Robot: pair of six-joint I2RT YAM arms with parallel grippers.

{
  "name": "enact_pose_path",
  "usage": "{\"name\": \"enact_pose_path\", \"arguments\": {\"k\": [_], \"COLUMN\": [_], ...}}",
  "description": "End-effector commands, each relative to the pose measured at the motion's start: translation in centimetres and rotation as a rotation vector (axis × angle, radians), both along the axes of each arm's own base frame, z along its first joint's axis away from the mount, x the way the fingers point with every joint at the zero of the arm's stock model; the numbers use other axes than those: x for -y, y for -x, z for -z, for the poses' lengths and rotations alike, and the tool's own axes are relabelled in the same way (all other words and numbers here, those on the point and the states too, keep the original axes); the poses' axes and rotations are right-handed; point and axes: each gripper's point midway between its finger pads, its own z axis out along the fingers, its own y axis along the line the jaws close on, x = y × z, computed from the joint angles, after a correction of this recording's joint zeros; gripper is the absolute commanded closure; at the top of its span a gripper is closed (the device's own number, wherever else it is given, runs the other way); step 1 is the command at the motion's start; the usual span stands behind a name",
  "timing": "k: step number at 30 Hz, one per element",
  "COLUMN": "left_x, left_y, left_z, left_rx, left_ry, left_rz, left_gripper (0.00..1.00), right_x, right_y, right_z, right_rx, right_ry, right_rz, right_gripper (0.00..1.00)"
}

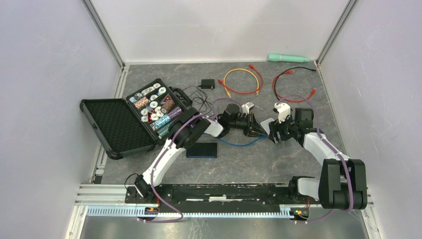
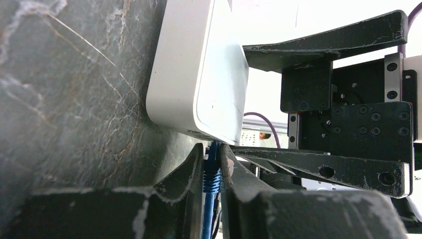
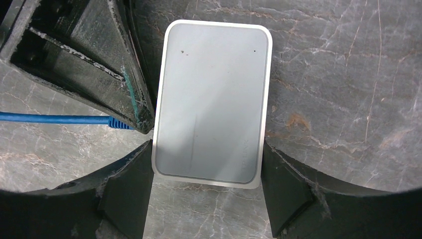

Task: Pull the plug from the switch port
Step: Pull the connector from the switch port.

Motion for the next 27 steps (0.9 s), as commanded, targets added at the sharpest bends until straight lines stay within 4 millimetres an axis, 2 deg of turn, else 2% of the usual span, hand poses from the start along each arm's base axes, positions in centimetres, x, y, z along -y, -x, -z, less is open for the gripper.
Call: {"name": "enact_pose_path", "arguments": {"k": [1, 5, 11, 13, 22, 27], "left_x": [-0.4, -1.0, -0.6, -0.5, 0.3, 0.9], "left_y": [1.9, 1.6, 1.0, 0.9, 1.6, 2.7], "left_z": [-0.2, 0.3, -0.4, -0.7, -1.2, -2.1], "left_rx": [-0.044, -0.025, -0.027, -0.027, -0.077, -0.113], "left_ry": [-0.002, -0.026, 0.002, 0.007, 0.01, 0.041], "left_rz": [0.067, 0.068, 0.064, 0.068, 0.028, 0.041], "left_gripper": [0.98, 0.98, 0.98, 0.98, 0.98, 0.98], "right_x": [1.3, 2.1, 0.9, 1.0, 1.5, 1.3], "right_y": [-3.4, -3.5, -3.6, -3.9, -4.5, -4.9], "right_z": [-2.7, -2.9, -3.1, -3.1, -3.6, -4.6], "right_rx": [0.185, 0.219, 0.222, 0.227, 0.207, 0.259], "right_ry": [0.108, 0.164, 0.093, 0.103, 0.026, 0.071], "right_rz": [-0.046, -0.074, -0.094, -0.092, 0.154, 0.15], "right_gripper": [1.0, 1.0, 1.0, 1.0, 1.0, 1.0]}}
